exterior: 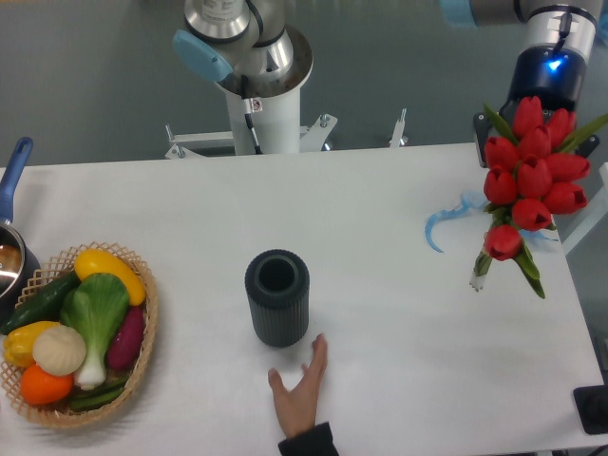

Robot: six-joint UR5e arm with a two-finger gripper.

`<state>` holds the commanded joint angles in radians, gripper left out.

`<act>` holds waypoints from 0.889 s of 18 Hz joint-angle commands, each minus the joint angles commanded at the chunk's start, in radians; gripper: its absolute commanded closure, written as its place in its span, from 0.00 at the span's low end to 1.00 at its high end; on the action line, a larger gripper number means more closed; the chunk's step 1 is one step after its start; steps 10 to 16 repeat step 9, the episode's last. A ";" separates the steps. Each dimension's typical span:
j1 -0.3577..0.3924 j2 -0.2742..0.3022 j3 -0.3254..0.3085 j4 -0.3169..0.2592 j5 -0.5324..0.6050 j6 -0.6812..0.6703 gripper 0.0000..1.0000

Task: Pick up the flowers from the vase
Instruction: 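Carry the tulip bouquet away from the vase toward the blue ribbon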

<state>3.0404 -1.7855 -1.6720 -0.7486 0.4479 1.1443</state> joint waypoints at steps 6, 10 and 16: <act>-0.008 -0.012 -0.011 0.000 0.015 0.008 0.60; -0.011 -0.011 -0.017 0.000 0.046 0.009 0.60; -0.011 -0.011 -0.017 0.000 0.046 0.009 0.60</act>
